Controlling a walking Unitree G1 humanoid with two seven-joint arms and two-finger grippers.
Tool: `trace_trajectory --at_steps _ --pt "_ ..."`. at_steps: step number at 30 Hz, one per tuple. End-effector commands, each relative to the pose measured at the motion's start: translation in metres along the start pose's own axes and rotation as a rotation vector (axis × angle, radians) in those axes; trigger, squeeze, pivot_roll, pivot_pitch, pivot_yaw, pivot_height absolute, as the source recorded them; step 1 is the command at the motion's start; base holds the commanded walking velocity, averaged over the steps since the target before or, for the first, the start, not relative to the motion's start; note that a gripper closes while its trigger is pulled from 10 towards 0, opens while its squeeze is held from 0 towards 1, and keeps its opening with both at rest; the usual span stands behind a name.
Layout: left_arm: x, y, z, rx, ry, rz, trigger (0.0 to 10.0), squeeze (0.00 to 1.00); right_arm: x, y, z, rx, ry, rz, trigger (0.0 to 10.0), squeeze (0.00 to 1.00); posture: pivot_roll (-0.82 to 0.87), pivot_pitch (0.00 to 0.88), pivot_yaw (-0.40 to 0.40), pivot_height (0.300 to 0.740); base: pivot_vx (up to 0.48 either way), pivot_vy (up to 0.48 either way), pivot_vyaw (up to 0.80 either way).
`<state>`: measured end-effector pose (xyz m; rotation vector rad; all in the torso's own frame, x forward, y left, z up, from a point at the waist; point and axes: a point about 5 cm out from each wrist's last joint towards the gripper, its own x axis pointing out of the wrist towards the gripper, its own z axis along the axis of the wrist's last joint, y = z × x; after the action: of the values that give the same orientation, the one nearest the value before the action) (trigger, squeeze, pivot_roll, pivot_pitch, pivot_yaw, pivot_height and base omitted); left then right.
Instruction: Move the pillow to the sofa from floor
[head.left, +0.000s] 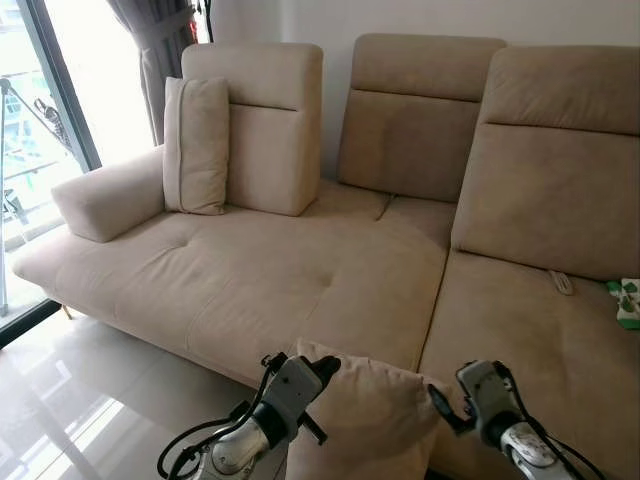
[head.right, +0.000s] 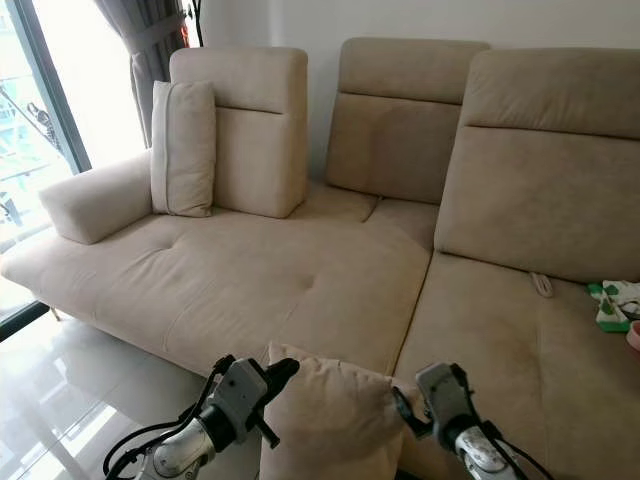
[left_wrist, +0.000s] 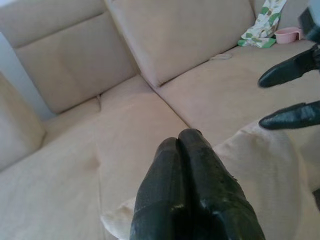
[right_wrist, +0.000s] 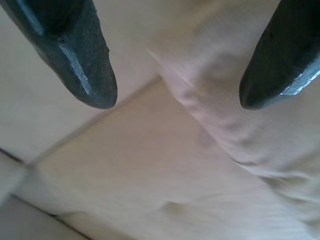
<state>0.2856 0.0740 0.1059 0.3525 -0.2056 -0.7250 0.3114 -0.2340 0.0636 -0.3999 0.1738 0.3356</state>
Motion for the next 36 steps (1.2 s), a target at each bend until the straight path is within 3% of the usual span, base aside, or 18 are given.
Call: trace_trajectory --at_steps 1,7,15,23,36 --pt "-0.003 -0.001 -0.003 0.035 0.031 -0.025 10.0 0.0 0.002 0.004 -0.003 0.028 0.01 0.032 10.0 0.0 0.09 0.009 0.042 0.573 0.0 0.0 0.0" --pt "-0.016 0.004 -0.005 0.044 0.06 0.001 10.0 0.0 -0.002 0.001 -0.014 0.071 0.056 -0.015 10.0 0.0 0.14 0.026 0.048 0.573 0.0 0.0 0.0" --pt "-0.021 0.004 -0.004 0.057 0.068 -0.005 10.0 0.0 -0.004 0.002 -0.02 0.071 0.083 -0.036 10.0 0.0 0.17 0.039 0.061 0.573 0.0 0.0 0.0" --pt "-0.038 0.011 0.001 0.094 0.094 -0.019 10.0 0.0 0.004 0.002 -0.012 -0.026 0.095 -0.005 10.0 0.0 0.24 0.104 0.1 0.573 0.0 0.0 0.0" --pt "-0.059 0.009 0.01 0.104 0.134 -0.026 10.0 0.0 0.013 0.008 -0.005 -0.065 0.117 0.048 10.0 0.0 0.31 0.182 0.126 0.573 0.0 0.0 0.0"
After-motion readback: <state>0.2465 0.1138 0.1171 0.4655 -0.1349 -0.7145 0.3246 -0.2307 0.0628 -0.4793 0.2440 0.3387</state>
